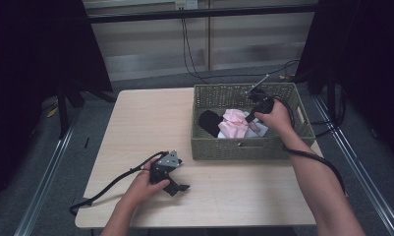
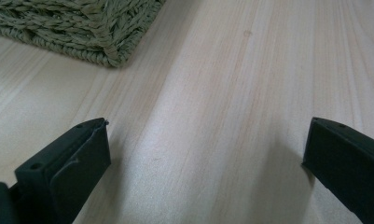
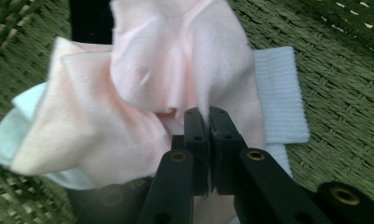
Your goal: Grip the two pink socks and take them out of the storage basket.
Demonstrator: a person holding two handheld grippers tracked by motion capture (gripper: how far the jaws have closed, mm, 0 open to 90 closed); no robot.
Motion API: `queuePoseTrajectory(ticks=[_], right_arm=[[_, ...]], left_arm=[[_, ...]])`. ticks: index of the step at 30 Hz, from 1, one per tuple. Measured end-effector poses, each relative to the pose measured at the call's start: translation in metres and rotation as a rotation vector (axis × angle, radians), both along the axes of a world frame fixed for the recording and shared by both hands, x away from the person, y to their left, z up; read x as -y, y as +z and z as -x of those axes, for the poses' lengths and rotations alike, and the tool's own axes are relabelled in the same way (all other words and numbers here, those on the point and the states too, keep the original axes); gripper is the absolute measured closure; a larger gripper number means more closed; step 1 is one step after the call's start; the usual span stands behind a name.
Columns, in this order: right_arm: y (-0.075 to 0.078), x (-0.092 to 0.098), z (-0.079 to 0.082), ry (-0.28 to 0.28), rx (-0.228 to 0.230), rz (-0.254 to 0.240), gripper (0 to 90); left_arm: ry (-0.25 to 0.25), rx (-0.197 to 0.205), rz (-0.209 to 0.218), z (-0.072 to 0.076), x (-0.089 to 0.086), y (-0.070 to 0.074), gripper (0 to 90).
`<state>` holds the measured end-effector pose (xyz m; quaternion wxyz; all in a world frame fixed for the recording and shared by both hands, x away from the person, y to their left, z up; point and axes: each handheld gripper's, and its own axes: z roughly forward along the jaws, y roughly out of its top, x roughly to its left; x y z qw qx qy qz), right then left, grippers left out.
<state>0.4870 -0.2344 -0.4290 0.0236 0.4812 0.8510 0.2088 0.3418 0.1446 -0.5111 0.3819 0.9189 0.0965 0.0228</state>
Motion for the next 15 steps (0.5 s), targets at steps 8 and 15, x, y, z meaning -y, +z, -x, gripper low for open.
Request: queuePoseTrajectory(ticks=[8, 15], right_arm=[[0.025, 0.011, 0.008, -0.003, 0.003, -0.032, 87.3], [0.047, 0.019, 0.015, 0.010, 0.015, -0.054, 87.3]], left_arm=[[0.002, -0.002, 0.002, 0.000, 0.000, 0.000, 0.0], [0.001, -0.004, 0.000, 0.000, 0.000, 0.000, 0.0]])
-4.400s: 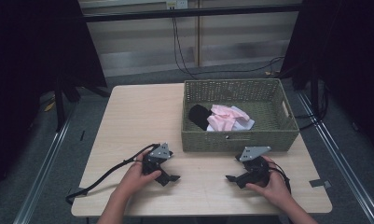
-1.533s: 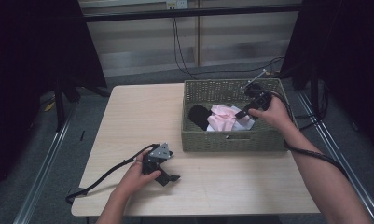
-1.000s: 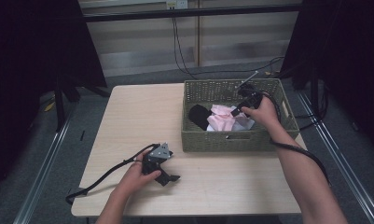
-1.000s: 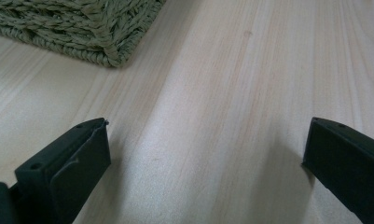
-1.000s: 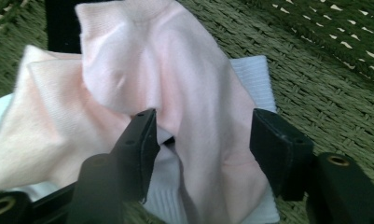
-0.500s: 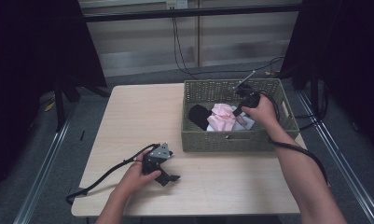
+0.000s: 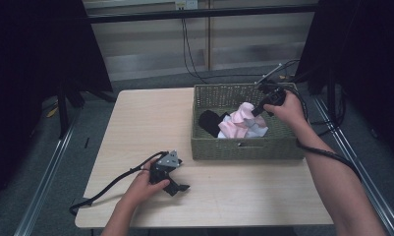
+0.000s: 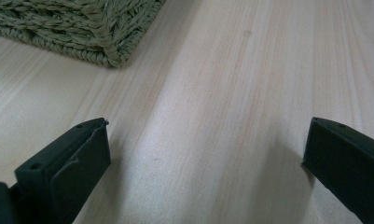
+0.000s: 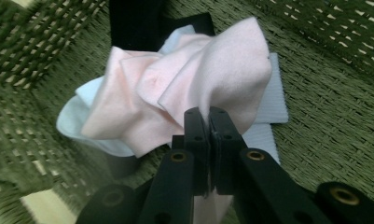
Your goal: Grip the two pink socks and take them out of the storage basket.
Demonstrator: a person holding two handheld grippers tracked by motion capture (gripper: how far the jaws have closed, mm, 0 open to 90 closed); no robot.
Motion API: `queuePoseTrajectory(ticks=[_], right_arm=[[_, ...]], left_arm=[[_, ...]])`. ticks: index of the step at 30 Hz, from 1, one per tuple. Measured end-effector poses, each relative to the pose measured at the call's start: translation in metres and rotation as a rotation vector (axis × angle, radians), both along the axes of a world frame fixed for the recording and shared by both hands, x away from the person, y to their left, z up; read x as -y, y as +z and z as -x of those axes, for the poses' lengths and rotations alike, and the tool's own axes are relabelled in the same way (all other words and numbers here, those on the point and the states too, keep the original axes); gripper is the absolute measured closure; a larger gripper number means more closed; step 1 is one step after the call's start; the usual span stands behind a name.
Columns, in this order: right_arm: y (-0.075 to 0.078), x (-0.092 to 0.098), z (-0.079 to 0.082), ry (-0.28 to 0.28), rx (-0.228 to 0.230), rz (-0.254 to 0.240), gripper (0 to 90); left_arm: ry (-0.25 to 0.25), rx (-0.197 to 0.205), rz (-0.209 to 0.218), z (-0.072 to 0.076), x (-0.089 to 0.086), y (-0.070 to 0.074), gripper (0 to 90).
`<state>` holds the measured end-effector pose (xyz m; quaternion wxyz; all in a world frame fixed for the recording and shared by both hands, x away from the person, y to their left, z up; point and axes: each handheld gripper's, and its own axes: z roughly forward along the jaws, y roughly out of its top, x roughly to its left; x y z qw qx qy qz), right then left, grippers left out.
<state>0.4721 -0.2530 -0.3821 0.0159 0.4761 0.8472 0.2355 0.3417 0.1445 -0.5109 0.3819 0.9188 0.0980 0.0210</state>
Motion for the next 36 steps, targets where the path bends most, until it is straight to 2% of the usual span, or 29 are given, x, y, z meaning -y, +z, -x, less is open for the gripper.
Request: queuePoseTrajectory(ticks=[5, 17, 25, 28, 36], right_arm=[[0.014, 0.003, 0.004, 0.010, 0.000, -0.018, 87.3], [0.035, 0.007, 0.014, 0.052, -0.017, -0.027, 87.3], [0.049, 0.006, 0.020, 0.078, -0.008, -0.048, 87.3], [0.055, 0.004, 0.024, 0.103, -0.012, -0.030, 87.3], [0.073, -0.002, 0.036, 0.152, 0.001, -0.020, 87.3]], left_arm=[[-0.001, 0.002, -0.002, 0.000, 0.000, 0.000, 0.0], [-0.002, 0.002, -0.004, 0.000, 0.000, 0.000, 0.0], [-0.003, 0.001, -0.004, 0.000, 0.000, 0.000, 0.0], [-0.003, 0.001, -0.004, 0.000, 0.000, 0.000, 0.0], [-0.002, 0.001, -0.004, 0.000, 0.000, 0.000, 0.0]])
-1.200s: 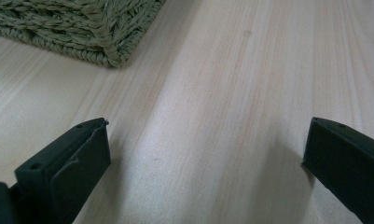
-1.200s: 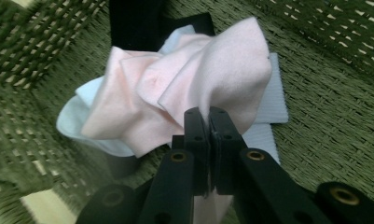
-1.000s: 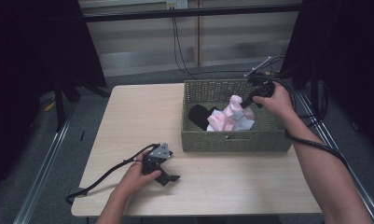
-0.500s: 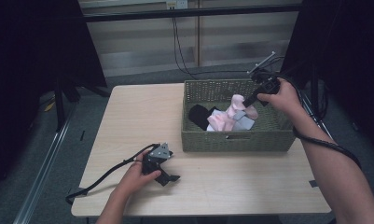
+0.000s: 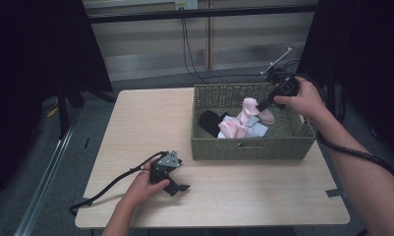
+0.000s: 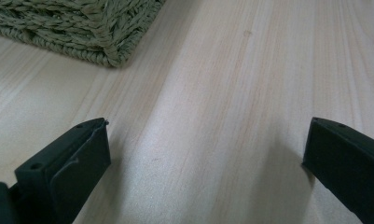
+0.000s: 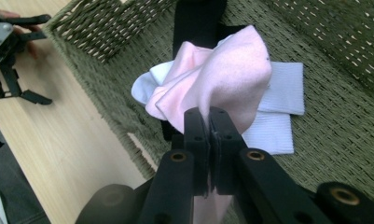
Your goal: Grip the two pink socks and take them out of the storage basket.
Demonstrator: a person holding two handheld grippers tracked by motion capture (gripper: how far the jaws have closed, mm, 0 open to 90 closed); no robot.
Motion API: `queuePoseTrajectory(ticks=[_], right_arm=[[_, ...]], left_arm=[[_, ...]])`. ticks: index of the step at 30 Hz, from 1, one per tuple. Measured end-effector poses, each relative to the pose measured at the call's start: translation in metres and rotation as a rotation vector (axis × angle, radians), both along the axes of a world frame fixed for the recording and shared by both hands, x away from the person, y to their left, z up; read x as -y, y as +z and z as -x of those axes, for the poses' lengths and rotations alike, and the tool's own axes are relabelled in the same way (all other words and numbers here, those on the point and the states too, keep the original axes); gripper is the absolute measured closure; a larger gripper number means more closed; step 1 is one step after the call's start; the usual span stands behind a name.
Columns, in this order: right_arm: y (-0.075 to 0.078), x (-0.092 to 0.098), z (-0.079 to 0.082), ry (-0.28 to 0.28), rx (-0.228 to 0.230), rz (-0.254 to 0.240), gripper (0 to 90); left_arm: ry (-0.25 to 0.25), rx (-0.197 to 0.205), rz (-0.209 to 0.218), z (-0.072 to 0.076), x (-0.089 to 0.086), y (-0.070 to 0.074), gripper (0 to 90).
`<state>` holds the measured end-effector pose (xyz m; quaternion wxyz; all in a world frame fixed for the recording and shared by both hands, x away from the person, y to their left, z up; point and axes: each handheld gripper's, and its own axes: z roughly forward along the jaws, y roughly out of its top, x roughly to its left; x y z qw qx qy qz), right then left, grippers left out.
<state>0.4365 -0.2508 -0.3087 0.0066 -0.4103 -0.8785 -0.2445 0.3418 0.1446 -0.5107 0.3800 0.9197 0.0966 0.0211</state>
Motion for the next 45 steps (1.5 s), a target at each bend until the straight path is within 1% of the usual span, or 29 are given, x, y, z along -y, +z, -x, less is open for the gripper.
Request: queuePoseTrajectory(ticks=[2, 4, 5, 6, 14, 20, 27, 30, 31, 33, 35, 37, 38, 39, 40, 41, 42, 43, 45], right_arm=[[0.002, -0.001, 0.002, 0.006, -0.001, -0.001, 87.2], [0.007, -0.004, 0.006, 0.030, -0.004, 0.001, 87.2], [0.007, -0.004, 0.006, 0.030, -0.004, 0.001, 87.2], [0.008, -0.005, 0.008, 0.036, 0.003, 0.000, 87.2], [0.021, -0.007, 0.022, 0.075, 0.018, -0.025, 87.1], [0.025, -0.005, 0.028, 0.088, 0.021, -0.029, 87.0], [0.031, -0.006, 0.039, 0.117, 0.028, -0.060, 87.0], [0.034, -0.011, 0.047, 0.148, 0.038, -0.071, 86.8], [0.034, -0.011, 0.047, 0.148, 0.038, -0.071, 86.8], [0.036, -0.015, 0.054, 0.172, 0.047, -0.083, 86.7], [0.036, -0.016, 0.056, 0.177, 0.052, -0.086, 86.7], [0.037, -0.018, 0.061, 0.196, 0.056, -0.099, 86.6], [0.036, -0.022, 0.066, 0.219, 0.063, -0.103, 86.6], [0.036, -0.022, 0.066, 0.219, 0.063, -0.103, 86.6], [0.036, -0.026, 0.072, 0.239, 0.067, -0.103, 86.5], [0.036, -0.026, 0.072, 0.239, 0.067, -0.103, 86.5], [0.036, -0.029, 0.076, 0.261, 0.064, -0.110, 86.3], [0.036, -0.029, 0.076, 0.261, 0.064, -0.110, 86.3], [0.035, -0.033, 0.081, 0.280, 0.066, -0.110, 86.1]], left_arm=[[0.000, 0.000, 0.000, 0.000, 0.000, 0.000, 0.0], [0.000, 0.000, 0.000, 0.000, 0.000, 0.000, 0.0], [0.000, 0.000, 0.000, 0.000, 0.000, 0.000, 0.0], [0.000, 0.000, 0.001, 0.000, 0.000, 0.000, 0.0], [0.000, 0.000, 0.000, 0.000, 0.000, 0.000, 0.0], [0.002, -0.001, 0.002, 0.000, 0.000, 0.000, 0.0], [0.002, -0.001, 0.002, 0.000, 0.000, 0.000, 0.0], [0.002, -0.001, 0.002, 0.000, 0.000, 0.000, 0.0], [0.002, -0.001, 0.002, 0.000, 0.000, 0.000, 0.0], [0.004, 0.000, 0.005, 0.000, 0.000, 0.000, 0.0], [0.003, 0.000, 0.005, 0.000, 0.000, 0.000, 0.0], [0.002, 0.002, 0.003, 0.000, 0.000, 0.000, 0.0], [0.002, 0.002, 0.003, 0.000, 0.000, 0.000, 0.0], [0.001, 0.002, 0.003, 0.000, 0.000, 0.000, 0.0], [0.002, 0.002, 0.006, 0.000, 0.000, -0.001, 0.0], [0.002, 0.002, 0.003, 0.000, 0.000, 0.000, 0.0], [0.002, 0.002, 0.003, 0.000, 0.000, 0.000, 0.0], [0.002, 0.002, 0.003, 0.000, 0.000, 0.000, 0.0], [0.002, 0.002, 0.005, 0.000, 0.000, 0.000, 0.0]])
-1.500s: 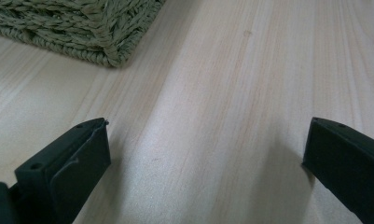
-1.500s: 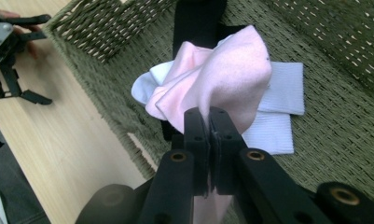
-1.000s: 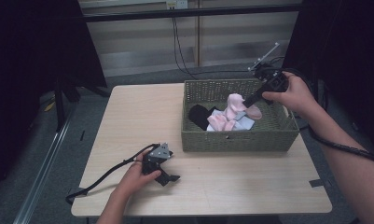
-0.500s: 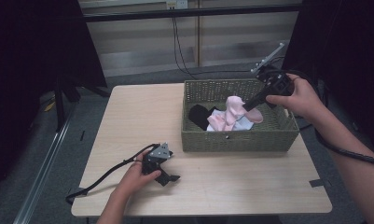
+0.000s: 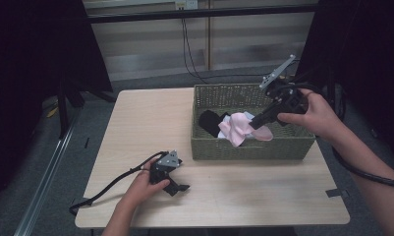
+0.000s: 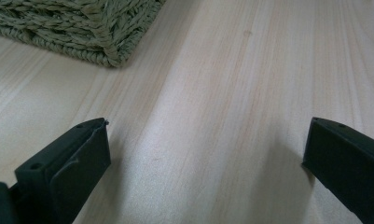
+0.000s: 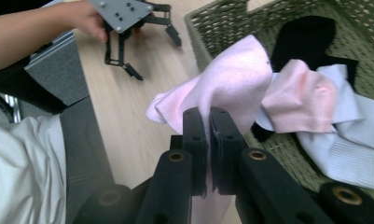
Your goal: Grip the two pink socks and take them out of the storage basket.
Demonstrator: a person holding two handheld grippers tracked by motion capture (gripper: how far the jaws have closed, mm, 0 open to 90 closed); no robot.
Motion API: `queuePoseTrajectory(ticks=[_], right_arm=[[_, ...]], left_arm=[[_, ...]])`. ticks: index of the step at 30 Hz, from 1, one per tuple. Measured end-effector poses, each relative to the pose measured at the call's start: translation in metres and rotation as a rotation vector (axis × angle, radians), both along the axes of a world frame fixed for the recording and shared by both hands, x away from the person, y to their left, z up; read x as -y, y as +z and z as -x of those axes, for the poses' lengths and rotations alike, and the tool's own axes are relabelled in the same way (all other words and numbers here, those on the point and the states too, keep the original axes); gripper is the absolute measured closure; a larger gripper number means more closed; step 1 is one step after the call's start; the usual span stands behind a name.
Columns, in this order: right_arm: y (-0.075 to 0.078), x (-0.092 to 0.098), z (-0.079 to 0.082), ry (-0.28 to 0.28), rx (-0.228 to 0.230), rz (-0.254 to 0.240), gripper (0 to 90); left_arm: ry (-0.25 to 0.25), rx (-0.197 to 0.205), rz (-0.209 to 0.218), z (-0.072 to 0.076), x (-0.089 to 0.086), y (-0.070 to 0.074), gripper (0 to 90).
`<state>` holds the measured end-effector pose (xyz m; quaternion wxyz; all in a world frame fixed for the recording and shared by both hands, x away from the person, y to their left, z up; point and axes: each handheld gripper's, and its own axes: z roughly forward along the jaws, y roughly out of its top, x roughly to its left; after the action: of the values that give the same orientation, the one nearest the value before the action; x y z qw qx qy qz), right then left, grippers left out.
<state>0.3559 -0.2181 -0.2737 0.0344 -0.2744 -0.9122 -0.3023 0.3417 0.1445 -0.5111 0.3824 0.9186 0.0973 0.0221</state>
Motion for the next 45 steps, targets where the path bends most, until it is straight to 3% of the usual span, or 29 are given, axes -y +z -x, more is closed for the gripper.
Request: queuePoseTrajectory(ticks=[7, 16, 18, 21, 23, 27, 34, 45], right_arm=[[-0.007, -0.013, 0.015, 0.063, -0.005, -0.002, 85.9], [-0.033, -0.031, 0.028, 0.121, -0.033, 0.009, 85.8], [-0.040, -0.034, 0.030, 0.128, -0.043, 0.007, 82.8], [-0.051, -0.040, 0.032, 0.134, -0.051, 0.027, 70.6], [-0.056, -0.042, 0.033, 0.142, -0.057, 0.046, 68.7], [-0.059, -0.038, 0.028, 0.105, -0.046, 0.055, 60.9], [-0.059, -0.030, 0.015, 0.049, -0.043, 0.059, 55.3], [-0.060, -0.019, -0.025, -0.079, -0.026, 0.064, 48.8]], left_arm=[[0.000, 0.000, -0.002, 0.000, 0.000, 0.000, 0.0], [-0.001, 0.001, -0.002, 0.000, 0.000, 0.000, 0.0], [0.001, -0.002, -0.002, 0.000, 0.000, 0.000, 0.0], [0.000, -0.001, -0.002, 0.000, 0.000, 0.000, 0.0], [0.000, -0.001, -0.002, 0.000, 0.000, 0.000, 0.0], [0.001, -0.002, -0.001, 0.000, 0.000, 0.000, 0.0], [0.001, -0.002, 0.001, 0.000, 0.000, 0.000, 0.0], [-0.001, 0.001, -0.002, 0.000, 0.000, 0.000, 0.0]])
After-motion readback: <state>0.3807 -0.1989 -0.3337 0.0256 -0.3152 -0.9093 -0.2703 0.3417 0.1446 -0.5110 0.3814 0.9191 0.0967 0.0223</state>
